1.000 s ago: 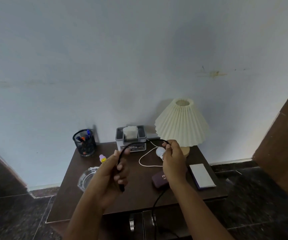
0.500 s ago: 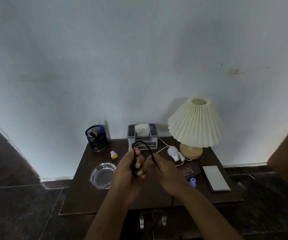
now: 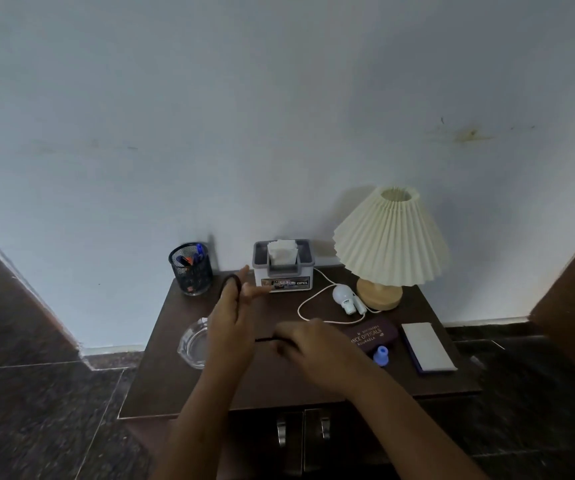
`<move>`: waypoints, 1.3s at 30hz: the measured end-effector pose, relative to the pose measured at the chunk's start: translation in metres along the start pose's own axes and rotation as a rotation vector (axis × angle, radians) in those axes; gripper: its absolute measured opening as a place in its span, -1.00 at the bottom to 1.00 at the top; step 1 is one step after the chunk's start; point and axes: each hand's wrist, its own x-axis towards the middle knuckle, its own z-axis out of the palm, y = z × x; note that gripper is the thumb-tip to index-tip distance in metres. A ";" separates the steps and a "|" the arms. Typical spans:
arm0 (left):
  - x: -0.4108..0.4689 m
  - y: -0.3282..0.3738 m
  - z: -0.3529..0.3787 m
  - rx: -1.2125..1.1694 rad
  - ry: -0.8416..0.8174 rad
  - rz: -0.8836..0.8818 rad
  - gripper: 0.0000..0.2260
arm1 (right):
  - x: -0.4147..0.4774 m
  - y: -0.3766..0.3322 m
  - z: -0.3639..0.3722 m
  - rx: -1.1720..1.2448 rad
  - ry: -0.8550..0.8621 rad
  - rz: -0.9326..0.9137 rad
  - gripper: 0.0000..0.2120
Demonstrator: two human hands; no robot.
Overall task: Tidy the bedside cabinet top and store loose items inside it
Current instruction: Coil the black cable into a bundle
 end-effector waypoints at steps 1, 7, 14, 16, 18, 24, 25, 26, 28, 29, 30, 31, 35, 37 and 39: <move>0.000 -0.001 -0.001 0.134 -0.046 0.018 -0.81 | -0.001 0.002 -0.007 -0.007 0.026 0.000 -0.82; -0.007 -0.003 0.011 0.566 -0.512 -0.054 -0.79 | -0.010 0.019 -0.032 -0.002 0.146 -0.005 -0.79; -0.018 0.018 0.011 -0.263 -0.732 -0.473 -0.69 | -0.010 0.033 -0.037 0.157 0.344 -0.008 -0.79; -0.017 0.020 0.010 -0.437 -0.771 -0.487 -0.64 | -0.008 0.036 -0.035 0.230 0.386 0.011 -0.89; -0.017 0.021 0.009 -0.560 -0.830 -0.524 -0.63 | -0.007 0.039 -0.032 0.276 0.405 0.031 -0.89; -0.019 0.024 0.008 -0.869 -0.846 -0.588 -0.63 | -0.002 0.035 -0.021 0.367 0.465 0.122 -0.84; -0.019 0.025 0.008 -0.910 -0.819 -0.583 -0.64 | -0.002 0.033 -0.018 0.389 0.462 0.136 -0.80; -0.019 0.025 0.009 -0.953 -0.778 -0.568 -0.65 | -0.001 0.030 -0.015 0.408 0.441 0.145 -0.76; -0.018 0.027 0.010 -1.024 -0.649 -0.532 -0.63 | 0.001 0.026 -0.007 0.406 0.344 0.166 -0.80; -0.016 0.026 0.011 -1.037 -0.569 -0.504 -0.62 | 0.001 0.024 -0.004 0.389 0.289 0.178 -0.81; -0.015 0.025 0.011 -1.037 -0.487 -0.470 -0.63 | 0.002 0.021 0.000 0.372 0.240 0.177 -0.81; -0.013 0.024 0.011 -1.029 -0.409 -0.437 -0.64 | 0.003 0.019 0.004 0.351 0.194 0.165 -0.82; -0.008 0.018 0.010 -0.950 -0.182 -0.339 -0.67 | 0.003 0.003 0.015 0.271 0.037 0.063 -0.82; -0.005 0.015 0.007 -0.825 -0.116 -0.261 -0.70 | 0.001 -0.004 0.016 0.229 -0.012 0.047 -0.81; -0.001 0.011 0.003 -0.621 -0.064 -0.168 -0.74 | -0.002 -0.005 0.014 0.097 -0.046 0.040 -0.79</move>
